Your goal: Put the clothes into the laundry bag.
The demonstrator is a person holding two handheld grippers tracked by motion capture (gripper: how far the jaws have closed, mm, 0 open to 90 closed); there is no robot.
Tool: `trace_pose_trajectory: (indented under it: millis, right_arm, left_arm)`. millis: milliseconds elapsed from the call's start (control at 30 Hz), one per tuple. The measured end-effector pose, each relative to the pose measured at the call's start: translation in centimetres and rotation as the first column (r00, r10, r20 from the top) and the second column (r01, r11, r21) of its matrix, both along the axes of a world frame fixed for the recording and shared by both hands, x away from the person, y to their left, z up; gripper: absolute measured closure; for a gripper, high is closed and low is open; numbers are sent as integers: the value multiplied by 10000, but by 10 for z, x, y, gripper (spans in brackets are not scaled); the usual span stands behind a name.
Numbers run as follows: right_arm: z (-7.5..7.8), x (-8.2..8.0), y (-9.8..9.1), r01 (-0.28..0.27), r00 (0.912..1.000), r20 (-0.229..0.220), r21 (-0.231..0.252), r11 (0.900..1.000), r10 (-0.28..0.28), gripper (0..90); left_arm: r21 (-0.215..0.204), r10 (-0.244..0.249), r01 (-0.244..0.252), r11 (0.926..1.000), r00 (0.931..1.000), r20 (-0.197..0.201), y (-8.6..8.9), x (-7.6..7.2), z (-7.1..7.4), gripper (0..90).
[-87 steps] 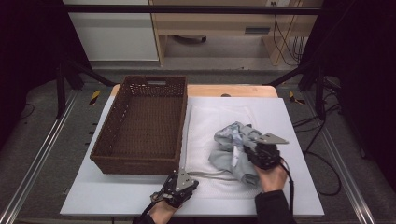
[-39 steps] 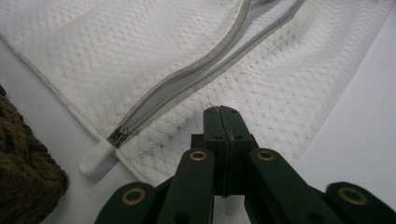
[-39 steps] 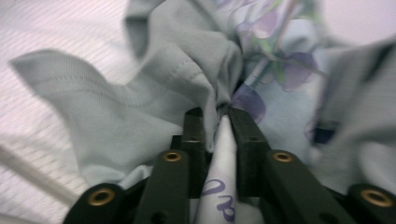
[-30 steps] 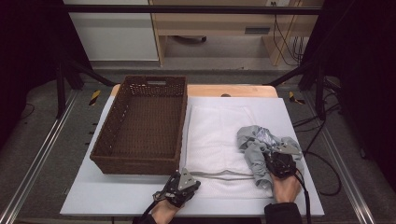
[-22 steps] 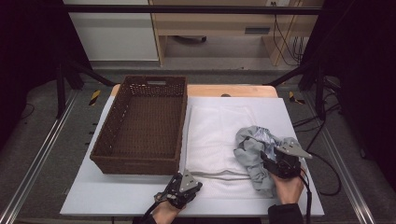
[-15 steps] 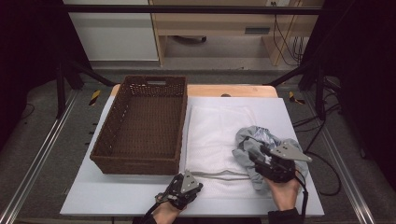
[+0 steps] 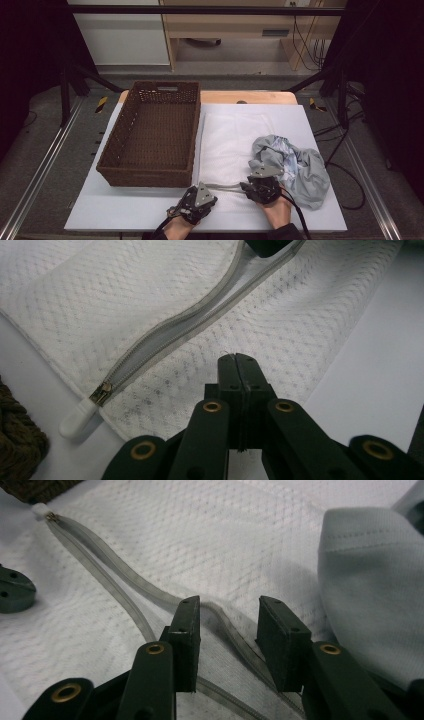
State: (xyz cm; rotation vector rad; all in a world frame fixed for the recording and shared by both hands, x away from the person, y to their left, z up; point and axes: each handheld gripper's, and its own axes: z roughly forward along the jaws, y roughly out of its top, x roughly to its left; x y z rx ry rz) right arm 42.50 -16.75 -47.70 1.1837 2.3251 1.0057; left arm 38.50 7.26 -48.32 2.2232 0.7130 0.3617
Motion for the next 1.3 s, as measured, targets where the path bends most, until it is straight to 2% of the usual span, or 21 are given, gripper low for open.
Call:
trace_pose_trajectory:
  millis: [133,267,333,367,467,567,600,633,667,700,800,867,900,967,1000,1067,1100,1133,1233,1267,1300]
  right_arm:
    - [-3,0,-1,95,10000,0,-38,9999,-95,649]
    - [-6,2,-2,327,9994,103,42,9995,-327,716]
    - [-7,4,0,428,9986,298,-21,9991,-427,786]
    - [-7,4,0,428,9986,298,-21,9991,-427,786]
    - [-5,7,3,568,9980,298,-304,9979,-559,889]
    - [-3,7,3,568,9979,317,-293,9980,-559,891]
    - [-3,7,3,568,9979,317,-293,9980,-559,891]
    - [3,4,1,570,9971,501,-34,9984,-568,891]
    - [3,4,1,570,9971,501,-34,9984,-568,891]
    - [10,2,-1,553,9954,772,228,9982,-569,891]
    - [16,-1,-3,470,9929,1070,433,9980,-514,891]
    - [19,-3,-3,441,9909,1242,579,9973,-510,891]
    - [21,-3,-5,422,9890,1386,703,9966,-516,892]
    - [22,-4,-7,406,9884,1427,809,9959,-519,891]
    - [23,-4,-7,416,9881,1441,881,9952,-540,891]
    - [24,-4,-9,333,9882,1454,991,9945,-475,891]
    - [25,-4,-10,325,9878,1481,1050,9939,-480,892]
    - [25,-4,-10,325,9878,1481,1050,9939,-480,892]
    - [26,-5,-11,292,9884,1447,1161,9928,-460,891]
    - [26,-5,-11,264,9887,1435,1146,9931,-429,891]
    - [26,-6,-11,259,9890,1420,1161,9929,-424,891]
  left_arm:
    - [-56,-13,13,10000,10000,-48,1,1,0,897]
    - [-72,-2,2,10000,9999,-126,0,2,0,896]
    - [-69,10,-11,10000,9999,-146,0,2,1,896]
    - [-69,10,-11,10000,9999,-146,0,2,1,895]
    - [-24,11,-11,10000,9998,-185,-2,2,2,881]
    - [-51,20,-21,10000,9998,-178,-3,3,4,867]
    - [-159,18,-20,9999,9999,-148,-3,3,6,867]
    - [-249,-8,6,9997,10000,-70,-2,3,9,845]
    - [-302,22,-20,9995,10000,86,-3,3,13,845]
    - [-475,88,-71,9988,9994,348,-3,5,22,809]
    - [-688,146,-111,9976,9986,506,-4,9,30,783]
    - [-742,200,-148,9971,9973,702,-10,13,36,750]
    - [-713,211,-156,9973,9968,773,-14,15,38,685]
    - [-455,275,-227,9987,9940,1061,-24,20,40,624]
    - [-240,310,-281,9993,9909,1308,-36,27,40,593]
    - [-176,343,-322,9993,9903,1346,-42,31,39,560]
    - [-127,393,-379,9992,9902,1340,-53,39,37,550]
    - [-127,393,-379,9992,9902,1340,-53,39,37,550]
    - [234,437,-471,9986,9904,1312,-66,50,32,556]
    - [290,378,-417,9987,9915,1243,-68,53,31,592]
    - [152,344,-362,9992,9938,1058,-70,56,29,644]
